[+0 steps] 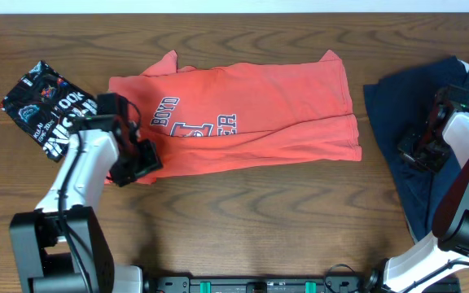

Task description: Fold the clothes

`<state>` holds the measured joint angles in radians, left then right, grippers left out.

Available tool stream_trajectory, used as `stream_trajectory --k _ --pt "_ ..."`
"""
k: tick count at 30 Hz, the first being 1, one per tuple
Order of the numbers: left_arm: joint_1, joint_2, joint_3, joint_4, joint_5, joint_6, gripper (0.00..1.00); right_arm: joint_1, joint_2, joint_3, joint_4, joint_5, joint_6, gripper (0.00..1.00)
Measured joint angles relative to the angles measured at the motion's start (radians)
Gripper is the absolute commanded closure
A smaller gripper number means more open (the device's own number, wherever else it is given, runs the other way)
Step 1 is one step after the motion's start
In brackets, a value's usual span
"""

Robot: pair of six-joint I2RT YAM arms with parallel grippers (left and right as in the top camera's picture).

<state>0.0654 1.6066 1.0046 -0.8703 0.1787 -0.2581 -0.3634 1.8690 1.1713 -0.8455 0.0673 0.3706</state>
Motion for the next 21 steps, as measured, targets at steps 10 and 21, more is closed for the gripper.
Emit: stream_trajectory --k 10,21 --pt "-0.037 0.053 -0.113 0.086 -0.059 -0.006 0.57 0.000 0.000 0.000 -0.001 -0.001 0.000 0.82" --pt "-0.037 0.056 -0.113 0.144 -0.080 -0.006 0.94 0.000 0.000 0.000 -0.003 -0.001 0.000 0.82"
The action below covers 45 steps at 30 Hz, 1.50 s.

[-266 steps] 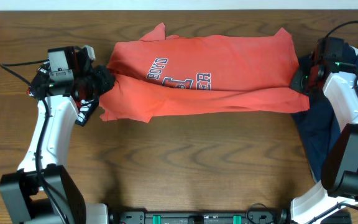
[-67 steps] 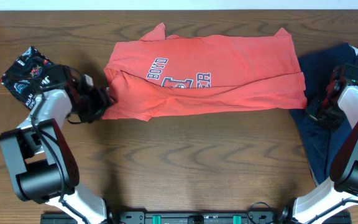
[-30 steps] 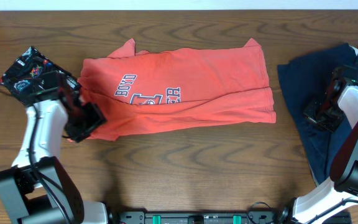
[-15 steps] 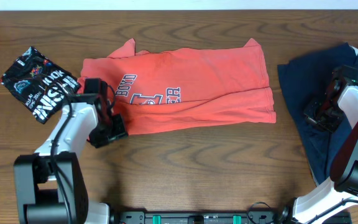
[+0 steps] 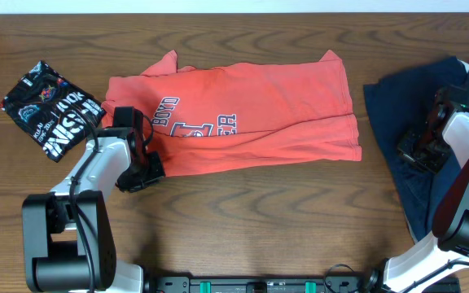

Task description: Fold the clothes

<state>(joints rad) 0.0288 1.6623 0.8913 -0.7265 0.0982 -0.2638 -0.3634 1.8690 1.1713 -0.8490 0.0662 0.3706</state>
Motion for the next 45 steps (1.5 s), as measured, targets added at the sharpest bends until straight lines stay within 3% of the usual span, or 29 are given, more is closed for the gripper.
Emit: stream_trajectory --k 5,10,18,20,22,24,26,35,39,45 --pt "0.000 0.000 0.001 0.001 0.018 0.004 0.94 0.000 0.000 0.000 0.000 0.000 0.000 0.82" --pt "0.000 -0.007 0.061 0.006 0.140 0.029 0.94 0.000 0.000 0.000 0.000 0.000 0.000 0.82" --pt "0.000 -0.068 0.175 0.198 0.236 0.024 0.94 0.000 0.000 0.000 0.000 0.000 0.000 0.82" --pt "-0.004 -0.068 0.176 0.194 0.245 0.021 0.85 0.000 0.000 0.000 0.000 0.000 0.000 0.82" --pt "-0.013 -0.062 0.176 0.192 0.254 0.014 0.83 0.000 0.000 0.000 0.000 0.000 0.000 0.82" --pt "-0.029 -0.060 0.176 0.192 0.262 0.006 0.61 0.000 0.000 0.000 0.000 0.000 0.000 0.82" --pt "-0.042 -0.060 0.176 0.191 0.268 0.009 0.48 0.000 0.000 0.000 0.000 -0.001 0.000 0.82" --pt "-0.025 -0.060 0.176 0.156 0.265 0.019 0.46 0.000 0.000 0.000 0.005 -0.038 -0.049 0.79" --pt "0.019 -0.060 0.176 0.111 0.203 0.029 0.46 0.000 0.000 0.000 0.047 -0.253 -0.197 0.65" --pt "0.044 -0.060 0.168 0.100 0.141 0.029 0.46 0.003 0.000 0.001 0.115 -0.473 -0.283 0.59"
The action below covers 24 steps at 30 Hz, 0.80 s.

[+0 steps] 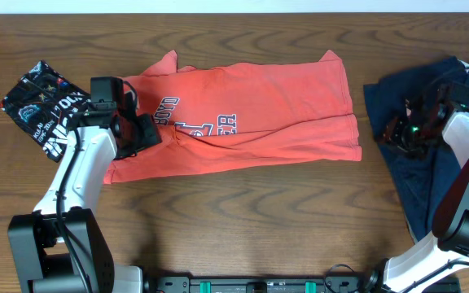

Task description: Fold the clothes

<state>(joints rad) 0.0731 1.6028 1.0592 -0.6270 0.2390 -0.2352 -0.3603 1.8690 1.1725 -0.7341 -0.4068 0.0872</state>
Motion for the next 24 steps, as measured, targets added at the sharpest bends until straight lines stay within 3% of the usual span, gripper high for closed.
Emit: stream_trajectory --k 8,15,24 --pt "0.000 0.053 -0.036 0.000 -0.075 -0.014 0.46 0.101 0.000 0.002 0.098 -0.087 -0.035 0.55" --pt "0.000 0.148 -0.046 0.008 -0.092 -0.025 0.46 0.228 0.000 0.003 0.125 0.043 -0.014 0.54" --pt "0.000 0.182 -0.049 0.014 -0.097 -0.027 0.46 0.242 0.000 0.003 0.166 0.158 0.041 0.55"
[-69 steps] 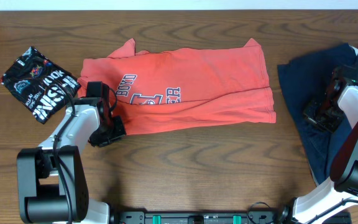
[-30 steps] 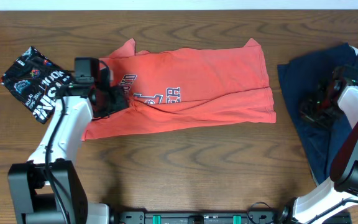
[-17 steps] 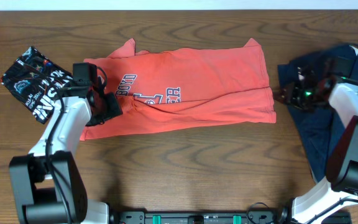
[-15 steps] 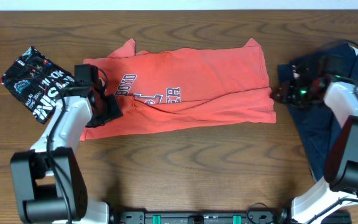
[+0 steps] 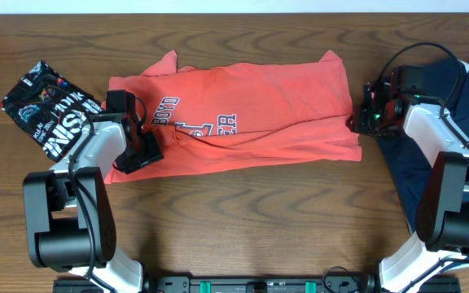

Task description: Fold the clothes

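Observation:
An orange-red T-shirt [image 5: 259, 106] with lettering lies spread across the middle of the table, its right part folded over in a band. My left gripper [image 5: 141, 151] rests low on the shirt's lower left corner. Its fingers are hidden under the dark wrist, so open or shut does not show. My right gripper [image 5: 360, 120] is at the shirt's right edge, touching or just off the hem. Its jaws are too small and dark to read.
A folded black shirt with a graphic print [image 5: 51, 110] lies at the far left. A navy garment [image 5: 409, 171] lies crumpled at the right edge, under the right arm. Bare wooden table [image 5: 251, 228] runs along the front.
My right gripper has moved left, from over the navy garment to the orange shirt's right edge. My left gripper has moved slightly toward the front, to the shirt's lower left corner. The shirt lies as before.
My left gripper was at the shirt's lower left corner, then still there, then farther back by the lettering, and now is back at the corner. My right gripper stayed over the navy garment, then came to the orange shirt's right edge. The shirt's outline has stayed nearly the same.

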`<state>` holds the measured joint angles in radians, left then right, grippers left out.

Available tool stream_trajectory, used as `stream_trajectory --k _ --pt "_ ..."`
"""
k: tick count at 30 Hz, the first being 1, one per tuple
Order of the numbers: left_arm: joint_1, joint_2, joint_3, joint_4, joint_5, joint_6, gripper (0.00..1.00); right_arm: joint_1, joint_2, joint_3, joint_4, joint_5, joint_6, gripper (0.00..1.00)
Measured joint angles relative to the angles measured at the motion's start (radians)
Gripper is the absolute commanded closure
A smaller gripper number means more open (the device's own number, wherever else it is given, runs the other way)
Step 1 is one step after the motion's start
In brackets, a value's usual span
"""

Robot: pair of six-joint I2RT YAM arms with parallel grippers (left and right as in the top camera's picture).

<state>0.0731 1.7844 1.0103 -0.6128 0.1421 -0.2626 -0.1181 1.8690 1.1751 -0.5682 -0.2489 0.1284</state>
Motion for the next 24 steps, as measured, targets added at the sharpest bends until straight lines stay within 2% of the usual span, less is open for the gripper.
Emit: stream_trajectory --k 17,24 --pt "0.000 0.000 0.000 0.005 0.000 -0.003 0.46 0.024 0.004 0.000 -0.010 0.042 0.032 0.59" --pt "0.000 0.000 0.000 0.005 0.000 -0.003 0.46 0.036 0.025 0.000 -0.010 0.043 0.041 0.75"
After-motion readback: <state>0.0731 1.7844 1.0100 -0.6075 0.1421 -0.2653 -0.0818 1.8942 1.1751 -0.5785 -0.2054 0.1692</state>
